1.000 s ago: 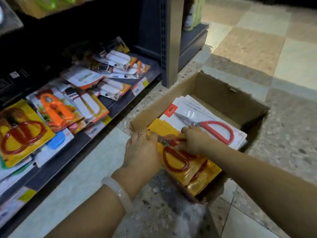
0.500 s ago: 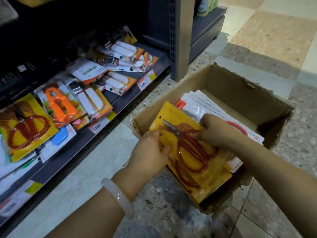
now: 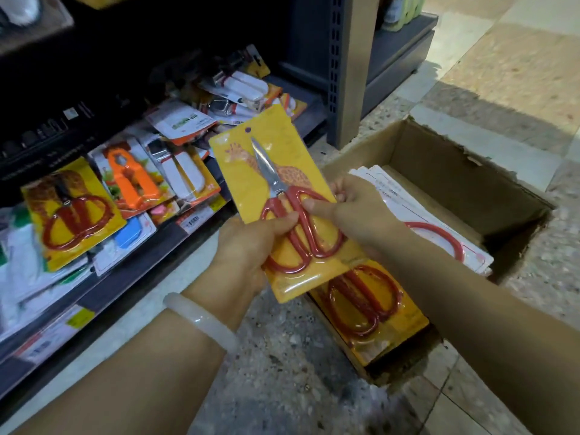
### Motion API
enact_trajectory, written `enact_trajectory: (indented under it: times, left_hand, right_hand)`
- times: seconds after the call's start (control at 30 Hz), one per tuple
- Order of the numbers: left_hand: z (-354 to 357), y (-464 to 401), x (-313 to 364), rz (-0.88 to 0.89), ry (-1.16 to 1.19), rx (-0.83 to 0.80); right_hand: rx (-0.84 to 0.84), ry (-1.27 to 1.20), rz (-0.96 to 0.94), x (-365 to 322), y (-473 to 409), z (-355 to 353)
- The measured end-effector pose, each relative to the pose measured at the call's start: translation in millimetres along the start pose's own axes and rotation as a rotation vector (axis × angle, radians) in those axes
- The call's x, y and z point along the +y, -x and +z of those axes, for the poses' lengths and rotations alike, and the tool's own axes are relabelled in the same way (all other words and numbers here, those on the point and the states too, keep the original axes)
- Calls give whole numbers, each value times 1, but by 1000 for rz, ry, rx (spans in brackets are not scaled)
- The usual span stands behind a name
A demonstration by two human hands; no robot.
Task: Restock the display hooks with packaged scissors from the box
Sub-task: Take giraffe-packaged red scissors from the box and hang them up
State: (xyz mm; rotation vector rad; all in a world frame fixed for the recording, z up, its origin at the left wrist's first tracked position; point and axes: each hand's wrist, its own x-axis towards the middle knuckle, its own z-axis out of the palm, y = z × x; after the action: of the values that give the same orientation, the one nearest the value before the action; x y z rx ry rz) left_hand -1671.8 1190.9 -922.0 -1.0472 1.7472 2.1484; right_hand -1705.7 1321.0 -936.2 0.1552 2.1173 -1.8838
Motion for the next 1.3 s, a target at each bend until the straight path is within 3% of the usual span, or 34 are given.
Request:
enact_trajectory:
  times: [0.1,0.2,0.3,0.4,0.73,0.87,1.03,1.17,1.3]
  left_hand:
    - [-9,-6,-8,21,-2,35]
    - [-20,-10,-11,86,-19,100]
    - [-37,-10,-10,114,-26,100]
    - [-54,-10,-9,130,-30,117]
    - [-79,1,3,243,-7,53]
    - [-82,5,13,305,5,-9]
    - [-96,19,43,413,41,-26]
    - [-136,43,78,528,49,-22]
    - [-202,66,108,671,31,40]
  right_hand:
    - [-9,5,-24,15,-2,0]
    - [18,582,-39,33,-8,-19]
    - [-148,1180,135,52,-3,-30]
    - [-177,1326,164,58,6,-23]
    - [-73,971,384,14,18,-19]
    - [134,921,215,-17,35,-26]
    - [274,332,-78,-55,54,-19]
    - [205,-3,-268,-96,57,31]
    - [19,-78,-387,-126,52,108]
